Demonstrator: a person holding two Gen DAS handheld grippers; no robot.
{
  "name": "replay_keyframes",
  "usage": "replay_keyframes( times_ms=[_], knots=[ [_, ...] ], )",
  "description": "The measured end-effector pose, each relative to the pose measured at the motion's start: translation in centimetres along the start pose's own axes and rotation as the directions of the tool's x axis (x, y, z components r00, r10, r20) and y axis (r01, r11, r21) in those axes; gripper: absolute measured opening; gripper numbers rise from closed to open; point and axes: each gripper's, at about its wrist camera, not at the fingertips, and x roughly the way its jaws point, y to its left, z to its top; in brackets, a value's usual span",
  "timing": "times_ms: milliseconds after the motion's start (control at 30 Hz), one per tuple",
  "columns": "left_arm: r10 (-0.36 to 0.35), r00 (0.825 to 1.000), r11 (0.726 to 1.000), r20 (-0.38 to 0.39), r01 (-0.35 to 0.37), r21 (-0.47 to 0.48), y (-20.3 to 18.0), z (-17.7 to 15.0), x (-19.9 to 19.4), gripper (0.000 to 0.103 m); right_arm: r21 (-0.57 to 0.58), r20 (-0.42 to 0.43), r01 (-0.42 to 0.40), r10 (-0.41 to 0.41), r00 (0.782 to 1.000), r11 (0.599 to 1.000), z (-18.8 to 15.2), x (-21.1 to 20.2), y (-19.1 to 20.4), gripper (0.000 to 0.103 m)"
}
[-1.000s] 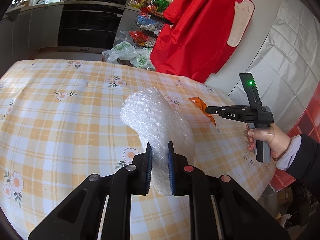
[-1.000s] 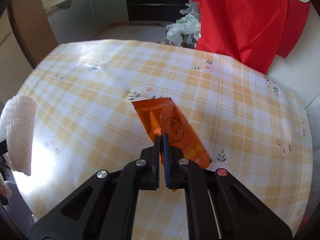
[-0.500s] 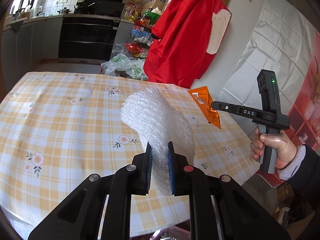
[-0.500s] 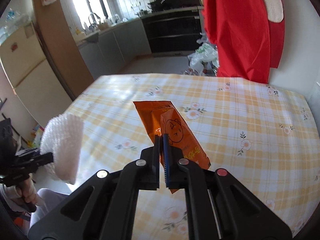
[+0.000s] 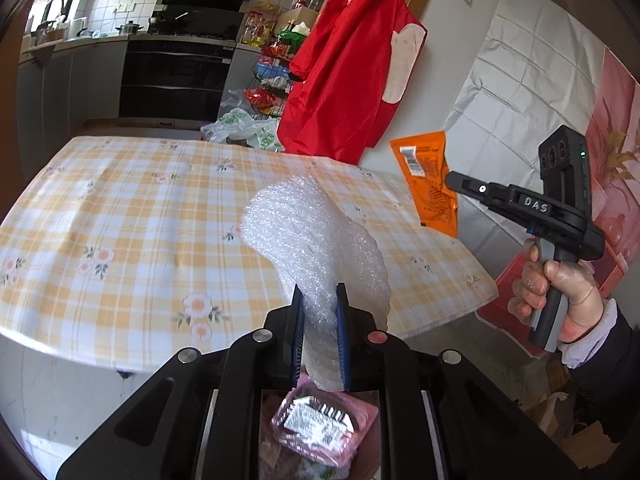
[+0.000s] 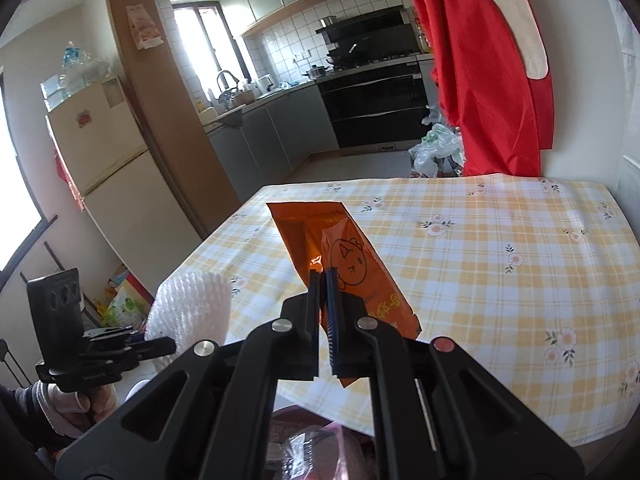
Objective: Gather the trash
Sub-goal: 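Carry the foam net with the left tool while the right tool carries the orange sachet to the bin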
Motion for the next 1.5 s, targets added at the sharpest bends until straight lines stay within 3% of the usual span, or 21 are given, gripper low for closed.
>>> replay_keyframes(
  times_ms=[400,900,1000,1133,1267,1400,1500],
  knots=[
    [0.042,0.992,0.997,-0.117,-0.048,-0.053,-0.4,-7.3,-1.8,0.014,0.015,0.045,-0.053,0.052,0.998,0.998,-5.0,-4.3,4.6,0.007],
    [0.092,0.967,0.995,-0.238,-0.101,-0.024,-1.0,-9.8,1.4,0.019,0.076,0.028,-0.069,0.067,0.997,0.995,-8.4,-4.6,3.1,0.007],
    [0.090,0.960,0.995,-0.265,-0.100,-0.023,-0.9,-10.3,2.3,0.024,0.090,0.019,-0.074,0.073,0.997,0.993,-8.9,-4.2,2.6,0.007],
    [0.080,0.958,0.997,-0.276,-0.083,-0.001,-1.4,-10.5,2.9,0.048,0.106,0.009,-0.075,0.075,0.997,0.992,-9.3,-3.8,2.0,0.007],
    [0.090,0.960,0.996,-0.264,-0.087,0.025,-2.0,-10.2,2.8,0.059,0.112,0.016,-0.081,0.080,0.997,0.990,-9.2,-4.0,1.9,0.007],
    [0.119,0.974,0.993,-0.192,-0.117,0.021,-1.7,-8.9,1.4,0.071,0.097,0.018,-0.080,0.079,0.997,0.992,-9.0,-4.4,2.4,0.007],
    [0.139,0.987,0.990,-0.086,-0.138,0.020,-1.5,-7.2,-0.9,0.078,0.066,0.006,-0.069,0.069,0.998,0.995,-9.1,-4.5,3.3,0.007]
  ],
)
